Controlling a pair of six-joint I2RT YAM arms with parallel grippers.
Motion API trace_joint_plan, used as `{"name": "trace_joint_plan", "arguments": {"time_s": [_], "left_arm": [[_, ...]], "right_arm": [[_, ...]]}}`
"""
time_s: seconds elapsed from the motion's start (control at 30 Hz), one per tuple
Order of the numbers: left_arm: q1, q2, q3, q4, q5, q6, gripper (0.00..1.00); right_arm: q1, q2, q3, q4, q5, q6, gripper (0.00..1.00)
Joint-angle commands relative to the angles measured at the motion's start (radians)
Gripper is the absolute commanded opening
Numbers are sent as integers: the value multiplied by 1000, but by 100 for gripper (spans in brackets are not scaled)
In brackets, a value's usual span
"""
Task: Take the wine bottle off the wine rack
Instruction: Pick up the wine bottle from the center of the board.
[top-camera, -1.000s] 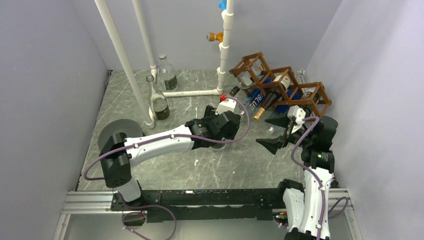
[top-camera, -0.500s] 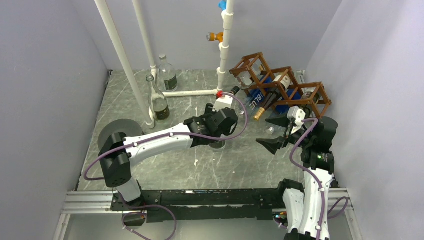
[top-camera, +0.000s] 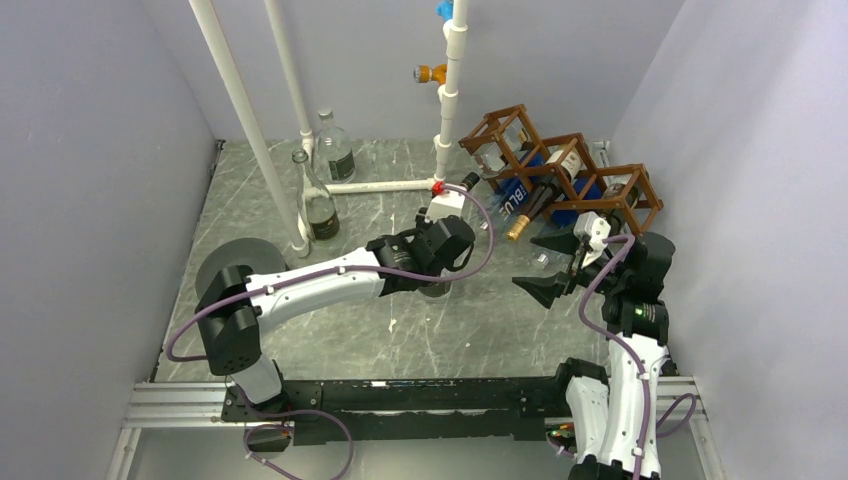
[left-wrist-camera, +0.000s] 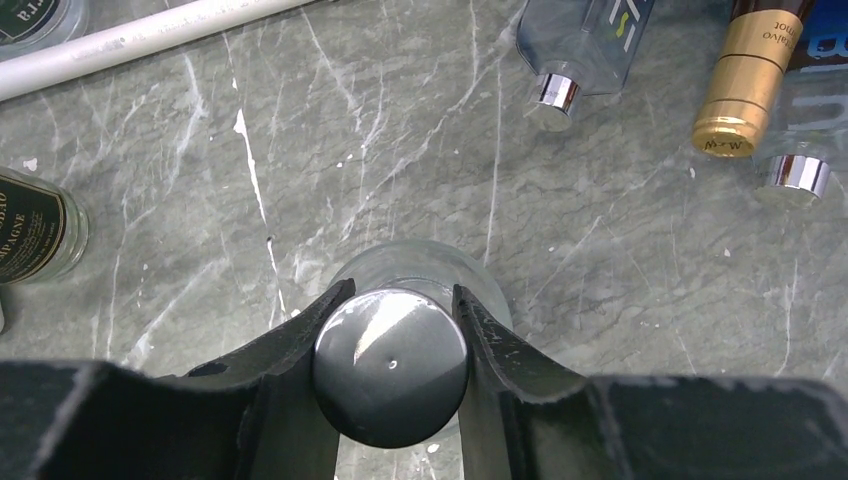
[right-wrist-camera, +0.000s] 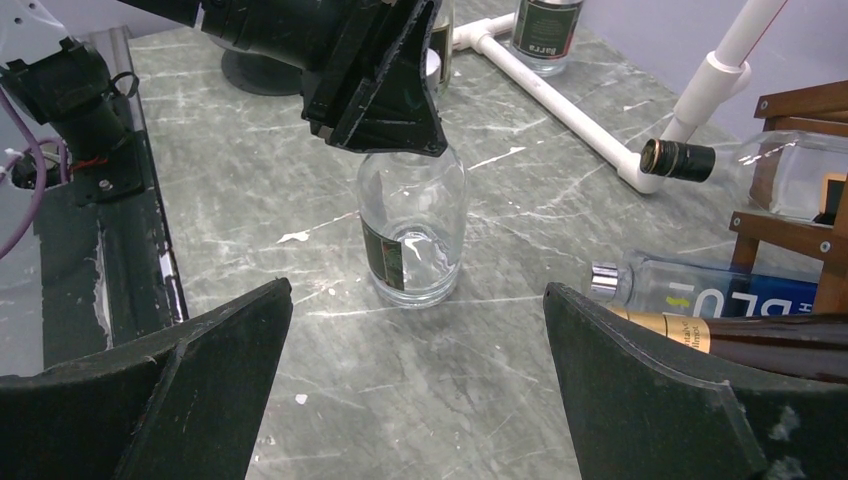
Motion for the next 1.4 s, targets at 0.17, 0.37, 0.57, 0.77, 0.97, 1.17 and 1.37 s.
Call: {"name": "trace_joint_plan", "arguments": {"time_s": [0.17, 0.37, 0.57, 0.77, 0.97, 1.17, 1.37], "left_arm": [[49, -157, -40, 180, -27, 156, 0], [155, -187, -50, 288, 42, 231, 0], [288, -161, -12, 361, 140, 276, 0], [396, -101, 45, 435, 197, 295, 0], [481, -15, 142, 441, 247, 306, 0], [533, 59, 232, 484, 267, 322, 0], [562, 126, 318, 513, 266, 368, 0]], "right_arm": [[-9, 20, 5, -25, -43, -44, 100], [-22, 26, 8, -35, -50, -50, 100], [-29, 32, 4, -35, -57, -49, 100], [-29, 32, 4, -35, -66, -48, 100], [-30, 32, 3, -36, -69, -47, 100], [-29, 31, 2, -39, -71, -53, 100], [-30, 32, 1, -41, -73, -55, 100]]}}
